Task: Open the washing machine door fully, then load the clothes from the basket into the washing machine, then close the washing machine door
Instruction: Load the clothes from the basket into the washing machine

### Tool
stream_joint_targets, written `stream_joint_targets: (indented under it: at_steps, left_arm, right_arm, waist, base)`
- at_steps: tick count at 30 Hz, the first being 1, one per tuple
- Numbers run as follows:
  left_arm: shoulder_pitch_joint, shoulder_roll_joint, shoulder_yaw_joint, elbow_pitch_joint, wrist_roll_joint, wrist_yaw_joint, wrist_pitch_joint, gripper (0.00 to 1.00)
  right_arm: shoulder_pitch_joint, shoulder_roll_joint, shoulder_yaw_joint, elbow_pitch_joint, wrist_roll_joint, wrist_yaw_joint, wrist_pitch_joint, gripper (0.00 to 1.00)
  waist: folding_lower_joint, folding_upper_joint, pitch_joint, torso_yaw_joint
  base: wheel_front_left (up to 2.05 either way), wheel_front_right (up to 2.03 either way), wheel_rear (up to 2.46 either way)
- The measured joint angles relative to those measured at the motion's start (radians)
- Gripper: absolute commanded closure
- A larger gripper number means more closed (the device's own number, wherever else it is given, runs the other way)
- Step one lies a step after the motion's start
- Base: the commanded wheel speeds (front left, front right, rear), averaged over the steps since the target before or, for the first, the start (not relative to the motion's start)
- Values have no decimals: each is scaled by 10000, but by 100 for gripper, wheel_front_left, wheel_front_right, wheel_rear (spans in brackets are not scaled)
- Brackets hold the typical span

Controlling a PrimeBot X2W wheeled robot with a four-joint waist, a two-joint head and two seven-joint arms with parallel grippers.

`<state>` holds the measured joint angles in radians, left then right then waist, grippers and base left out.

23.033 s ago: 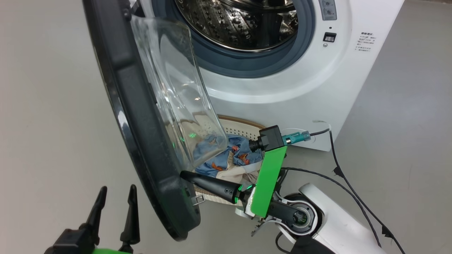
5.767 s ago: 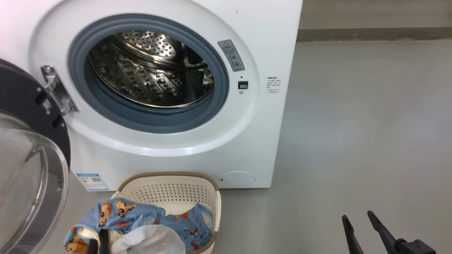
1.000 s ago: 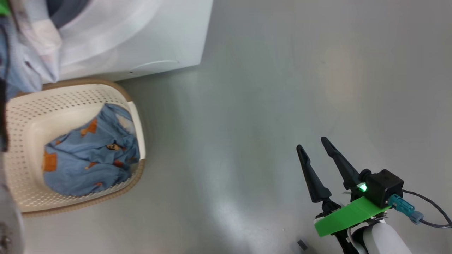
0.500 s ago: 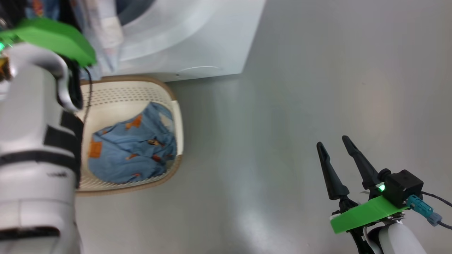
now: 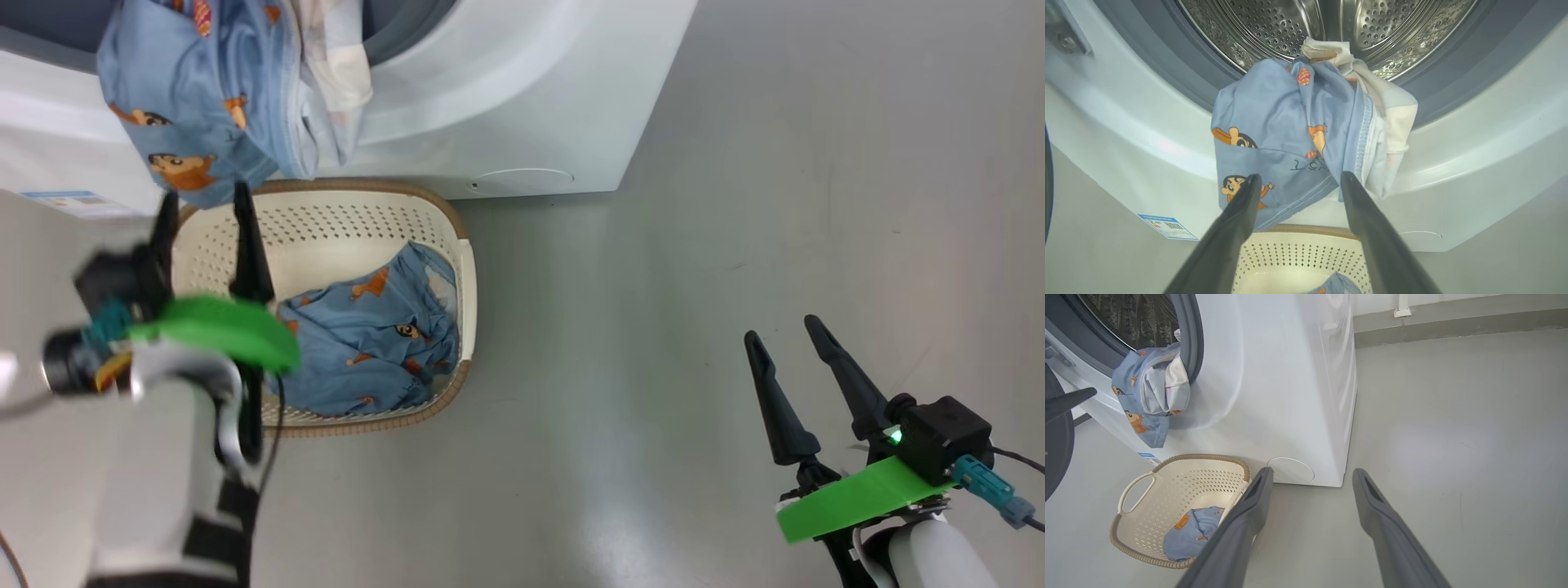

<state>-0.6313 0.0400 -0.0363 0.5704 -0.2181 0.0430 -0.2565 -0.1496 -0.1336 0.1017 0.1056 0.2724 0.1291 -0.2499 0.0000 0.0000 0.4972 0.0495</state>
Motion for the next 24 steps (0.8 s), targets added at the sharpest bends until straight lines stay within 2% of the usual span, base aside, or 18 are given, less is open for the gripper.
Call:
stream_joint_targets:
  at_steps: [6,14,24]
  left_arm:
    - [1715,-69,-253,-1714,-169,167,0,0]
    - [3904,-65,-405,-3651,-389,656,330,0]
    - [5848,-40,-802,-5892,-621,1179,813,0]
  right_arm:
    - [20,-54,-151,-75,-90,0,0,0]
    - [89,-207,-196,-274,-217,0,0,0]
    - [360,-303,-293,-462,-247,0,0,0]
  waist:
    - [0,0,-17,130]
    - [0,0,-238,148]
    - [0,0,-334,187]
  base:
    - [0,0,0]
    - [0,0,0]
    - [0,0,0]
